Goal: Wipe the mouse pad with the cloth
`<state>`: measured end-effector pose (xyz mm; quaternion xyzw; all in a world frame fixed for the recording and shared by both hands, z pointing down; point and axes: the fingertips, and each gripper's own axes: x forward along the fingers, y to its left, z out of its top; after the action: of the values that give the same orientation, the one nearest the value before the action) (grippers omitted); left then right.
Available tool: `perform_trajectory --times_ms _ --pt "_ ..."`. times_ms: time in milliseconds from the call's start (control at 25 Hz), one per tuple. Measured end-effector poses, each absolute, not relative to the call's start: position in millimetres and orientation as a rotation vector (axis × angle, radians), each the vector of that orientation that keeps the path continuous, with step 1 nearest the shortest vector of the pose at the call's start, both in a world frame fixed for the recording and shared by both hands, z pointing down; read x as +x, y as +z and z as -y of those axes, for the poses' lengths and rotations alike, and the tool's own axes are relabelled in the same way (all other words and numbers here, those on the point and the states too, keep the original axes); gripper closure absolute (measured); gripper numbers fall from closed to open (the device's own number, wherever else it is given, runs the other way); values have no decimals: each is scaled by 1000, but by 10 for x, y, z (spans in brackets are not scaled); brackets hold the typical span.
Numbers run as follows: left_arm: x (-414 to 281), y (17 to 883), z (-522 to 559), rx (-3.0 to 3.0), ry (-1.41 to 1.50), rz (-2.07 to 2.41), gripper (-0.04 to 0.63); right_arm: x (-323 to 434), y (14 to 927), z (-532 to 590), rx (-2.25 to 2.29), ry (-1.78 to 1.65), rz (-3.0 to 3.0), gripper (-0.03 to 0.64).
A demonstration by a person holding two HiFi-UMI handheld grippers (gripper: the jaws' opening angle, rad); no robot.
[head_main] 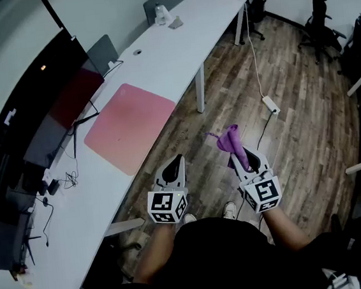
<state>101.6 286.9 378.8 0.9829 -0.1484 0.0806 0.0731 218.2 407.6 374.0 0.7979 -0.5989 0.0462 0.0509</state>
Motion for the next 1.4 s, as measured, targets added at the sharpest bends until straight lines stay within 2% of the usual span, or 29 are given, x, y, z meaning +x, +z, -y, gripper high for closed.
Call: perform_trajectory --times_ms 640,1000,1400 --pt "932 3965 -2850 2951 302 405 572 2159 3815 -4040 2429 172 1780 505" --pt "642 4004 -2626 2973 321 382 572 1891 3831 -3704 2422 193 1808 505" --pt "8 4144 -2206 2948 340 431 572 1313 3859 -3141 2352 167 1861 503"
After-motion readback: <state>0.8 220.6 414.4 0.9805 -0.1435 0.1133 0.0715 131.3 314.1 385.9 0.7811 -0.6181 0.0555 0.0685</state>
